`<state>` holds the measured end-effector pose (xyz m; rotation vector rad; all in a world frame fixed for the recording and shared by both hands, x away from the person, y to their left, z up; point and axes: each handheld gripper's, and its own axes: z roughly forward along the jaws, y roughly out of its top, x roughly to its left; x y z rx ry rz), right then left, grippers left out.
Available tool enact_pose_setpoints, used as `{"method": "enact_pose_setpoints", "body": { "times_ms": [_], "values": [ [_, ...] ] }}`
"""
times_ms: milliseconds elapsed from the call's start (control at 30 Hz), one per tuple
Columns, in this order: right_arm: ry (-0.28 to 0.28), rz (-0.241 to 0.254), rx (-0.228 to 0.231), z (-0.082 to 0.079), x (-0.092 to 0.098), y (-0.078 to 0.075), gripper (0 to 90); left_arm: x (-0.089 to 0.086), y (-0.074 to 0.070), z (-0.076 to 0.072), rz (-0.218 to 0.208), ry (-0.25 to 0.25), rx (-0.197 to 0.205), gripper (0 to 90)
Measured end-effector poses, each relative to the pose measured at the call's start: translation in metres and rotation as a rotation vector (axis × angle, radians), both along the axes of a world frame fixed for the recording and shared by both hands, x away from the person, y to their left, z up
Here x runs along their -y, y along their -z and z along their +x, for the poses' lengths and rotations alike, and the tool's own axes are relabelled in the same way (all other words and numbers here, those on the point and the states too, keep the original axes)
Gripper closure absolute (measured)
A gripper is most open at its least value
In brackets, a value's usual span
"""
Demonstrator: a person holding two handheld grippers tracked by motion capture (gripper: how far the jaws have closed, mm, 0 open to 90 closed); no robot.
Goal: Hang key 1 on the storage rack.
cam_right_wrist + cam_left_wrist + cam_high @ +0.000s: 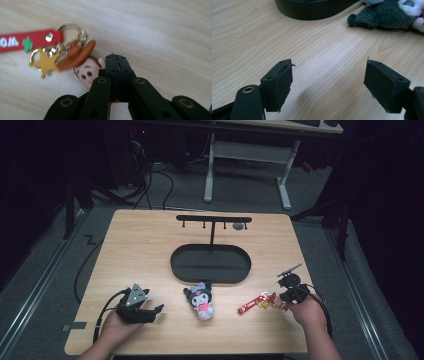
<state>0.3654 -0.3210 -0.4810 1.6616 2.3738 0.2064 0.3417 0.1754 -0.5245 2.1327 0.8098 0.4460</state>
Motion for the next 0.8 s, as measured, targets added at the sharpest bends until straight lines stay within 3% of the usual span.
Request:
{"method": "enact_pose_setpoints", "body": {
  "times_ms": [100,300,500,633,800],
  "values": [
    [-0.008,-0.004,-0.002,-0.007,-0.001,0.001,90.0,0.001,0.0,0.0,0.0,0.002,-0.001,23.3],
    [-0.062,0.004,-0.026,-0.037,-0.008,0.006,88.7,0.004,0.0,0.0,0.007,0.007,-0.003,23.3],
    [-0.075,0.015,-0.028,-0.053,-0.007,-0.004,85.2,0.006,0.001,0.0,0.01,0.009,-0.005,23.3],
    [-0.077,0.024,-0.034,-0.055,-0.008,-0.012,78.0,0.006,0.001,0.0,0.009,0.009,-0.005,23.3],
    [-0.058,0.043,-0.004,-0.048,-0.011,-0.023,63.0,0.005,0.001,0.001,0.008,0.012,-0.004,23.3]
  ]
}}
